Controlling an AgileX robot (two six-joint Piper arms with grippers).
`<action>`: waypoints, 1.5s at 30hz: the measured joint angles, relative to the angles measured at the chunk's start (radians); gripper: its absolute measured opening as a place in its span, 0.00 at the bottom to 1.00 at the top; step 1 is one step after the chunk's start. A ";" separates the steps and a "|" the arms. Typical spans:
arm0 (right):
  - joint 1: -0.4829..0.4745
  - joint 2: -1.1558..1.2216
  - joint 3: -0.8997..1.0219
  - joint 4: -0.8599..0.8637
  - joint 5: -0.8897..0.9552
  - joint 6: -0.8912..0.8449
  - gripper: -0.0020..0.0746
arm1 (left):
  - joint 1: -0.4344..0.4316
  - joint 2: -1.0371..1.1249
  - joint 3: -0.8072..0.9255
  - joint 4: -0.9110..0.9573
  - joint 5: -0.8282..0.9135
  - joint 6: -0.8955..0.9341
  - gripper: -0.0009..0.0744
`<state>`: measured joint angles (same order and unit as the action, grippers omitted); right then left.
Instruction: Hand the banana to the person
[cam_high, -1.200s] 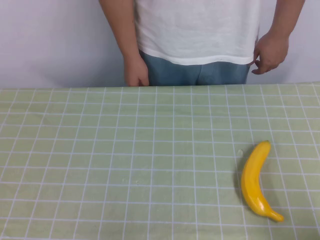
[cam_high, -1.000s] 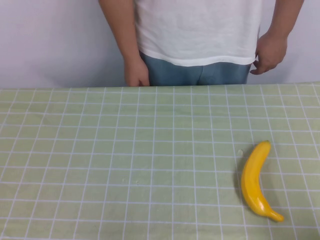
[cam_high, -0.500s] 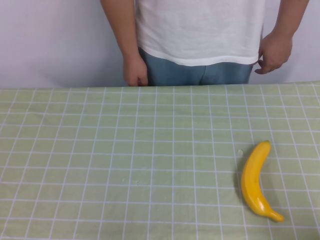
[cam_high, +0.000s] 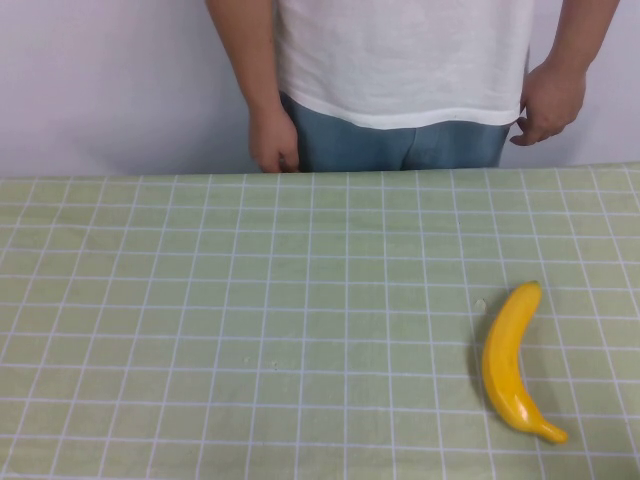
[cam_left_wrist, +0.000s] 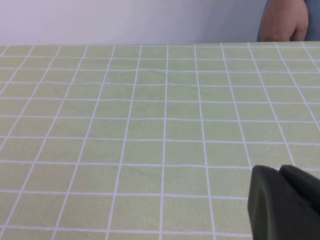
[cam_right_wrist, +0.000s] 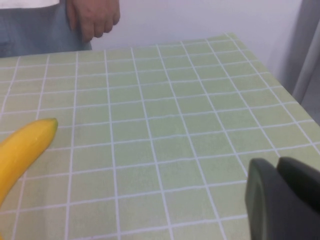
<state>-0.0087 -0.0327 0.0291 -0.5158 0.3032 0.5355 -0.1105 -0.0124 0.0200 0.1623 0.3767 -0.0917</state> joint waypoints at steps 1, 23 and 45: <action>0.000 0.000 0.000 0.000 -0.011 0.000 0.02 | 0.000 0.000 0.000 0.000 0.000 0.000 0.01; 0.000 0.004 -0.048 0.227 -0.916 0.028 0.02 | 0.000 0.000 0.000 0.000 0.000 0.000 0.01; 0.032 0.786 -0.780 0.576 0.313 -0.367 0.02 | 0.000 0.000 0.000 0.000 0.000 0.000 0.01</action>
<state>0.0231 0.7536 -0.7512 0.0605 0.6160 0.1685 -0.1105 -0.0124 0.0200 0.1623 0.3767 -0.0917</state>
